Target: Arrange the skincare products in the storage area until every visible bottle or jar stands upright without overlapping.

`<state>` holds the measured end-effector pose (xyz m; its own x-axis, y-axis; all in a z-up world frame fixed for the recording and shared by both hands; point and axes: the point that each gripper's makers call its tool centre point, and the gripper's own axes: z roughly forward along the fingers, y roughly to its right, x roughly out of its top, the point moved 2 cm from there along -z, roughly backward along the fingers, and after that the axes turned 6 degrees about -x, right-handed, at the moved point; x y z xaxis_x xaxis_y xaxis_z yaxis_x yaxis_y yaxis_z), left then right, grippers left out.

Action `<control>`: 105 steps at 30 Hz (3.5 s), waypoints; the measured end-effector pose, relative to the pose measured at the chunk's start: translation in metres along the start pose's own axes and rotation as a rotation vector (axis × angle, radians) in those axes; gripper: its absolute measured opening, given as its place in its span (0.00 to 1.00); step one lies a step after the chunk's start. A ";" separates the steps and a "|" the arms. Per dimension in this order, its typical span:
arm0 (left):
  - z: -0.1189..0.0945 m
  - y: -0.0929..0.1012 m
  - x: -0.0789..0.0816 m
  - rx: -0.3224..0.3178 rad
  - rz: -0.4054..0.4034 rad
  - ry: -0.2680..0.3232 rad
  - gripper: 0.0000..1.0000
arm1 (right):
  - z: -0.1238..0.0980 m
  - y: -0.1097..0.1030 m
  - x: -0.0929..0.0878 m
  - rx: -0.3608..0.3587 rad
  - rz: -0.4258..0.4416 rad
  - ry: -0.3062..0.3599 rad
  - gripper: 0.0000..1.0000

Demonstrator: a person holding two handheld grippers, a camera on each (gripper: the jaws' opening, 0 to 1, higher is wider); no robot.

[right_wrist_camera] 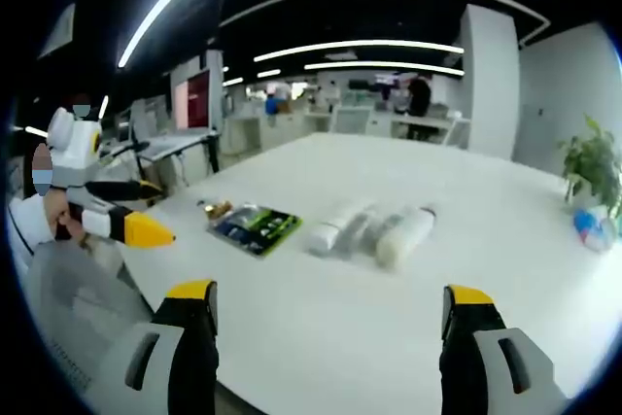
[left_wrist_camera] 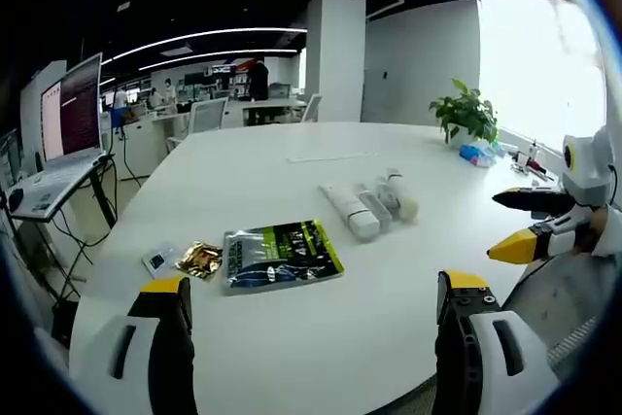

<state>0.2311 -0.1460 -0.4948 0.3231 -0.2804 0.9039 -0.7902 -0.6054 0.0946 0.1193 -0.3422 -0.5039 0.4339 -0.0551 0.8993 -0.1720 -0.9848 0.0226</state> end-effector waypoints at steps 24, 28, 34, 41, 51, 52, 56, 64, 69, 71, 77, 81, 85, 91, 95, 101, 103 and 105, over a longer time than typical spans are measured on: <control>0.002 0.000 -0.002 -0.010 0.001 -0.010 0.99 | 0.001 -0.002 -0.002 0.005 -0.009 -0.009 1.00; 0.002 -0.001 -0.002 -0.010 -0.002 -0.008 0.99 | 0.000 -0.002 -0.002 0.003 -0.006 -0.012 1.00; 0.002 0.000 -0.002 -0.015 -0.003 -0.008 0.99 | 0.001 -0.003 -0.002 0.005 -0.011 -0.014 1.00; 0.002 0.001 -0.002 -0.015 -0.004 -0.008 0.99 | 0.001 -0.003 -0.003 0.008 -0.013 -0.018 1.00; 0.002 0.001 -0.002 -0.019 -0.008 -0.011 0.99 | 0.002 -0.005 -0.005 0.017 -0.022 -0.028 1.00; 0.002 0.001 -0.002 -0.019 -0.009 -0.010 0.99 | 0.002 -0.005 -0.005 0.017 -0.023 -0.028 1.00; 0.002 0.000 -0.002 -0.019 -0.012 -0.012 0.99 | 0.002 -0.005 -0.005 0.016 -0.024 -0.030 1.00; 0.002 0.000 -0.002 -0.020 -0.012 -0.013 0.99 | 0.002 -0.005 -0.006 0.013 -0.029 -0.031 1.00; 0.002 0.000 -0.002 -0.022 -0.013 -0.009 0.99 | 0.003 -0.005 -0.006 0.012 -0.031 -0.034 1.00; 0.003 0.000 -0.002 -0.019 -0.015 -0.010 0.99 | 0.003 -0.004 -0.006 0.010 -0.026 -0.034 1.00; 0.004 0.000 -0.005 -0.020 -0.016 -0.026 0.98 | 0.004 -0.002 -0.008 0.000 -0.021 -0.044 1.00; 0.004 -0.001 -0.006 -0.018 -0.024 -0.031 0.98 | 0.004 -0.002 -0.009 0.001 -0.025 -0.048 1.00; 0.004 0.000 -0.006 -0.020 -0.022 -0.031 0.98 | 0.004 0.000 -0.008 -0.007 -0.020 -0.047 1.00; 0.003 0.001 -0.004 -0.020 -0.022 -0.019 0.98 | 0.003 -0.002 -0.008 0.000 -0.031 -0.045 1.00; 0.003 0.000 -0.003 -0.020 -0.018 -0.015 0.98 | 0.003 -0.003 -0.008 0.002 -0.041 -0.046 1.00; 0.003 0.000 -0.003 -0.024 -0.016 -0.019 0.98 | 0.003 -0.004 -0.009 0.006 -0.043 -0.048 1.00; 0.004 0.001 -0.003 -0.027 -0.015 -0.021 0.98 | 0.003 -0.004 -0.008 0.007 -0.046 -0.044 1.00; 0.004 0.000 -0.003 -0.025 -0.017 -0.022 0.98 | 0.003 -0.004 -0.008 0.007 -0.048 -0.046 1.00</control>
<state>0.2318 -0.1482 -0.4989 0.3477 -0.2865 0.8928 -0.7974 -0.5913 0.1208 0.1189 -0.3383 -0.5123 0.4814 -0.0152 0.8764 -0.1437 -0.9877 0.0619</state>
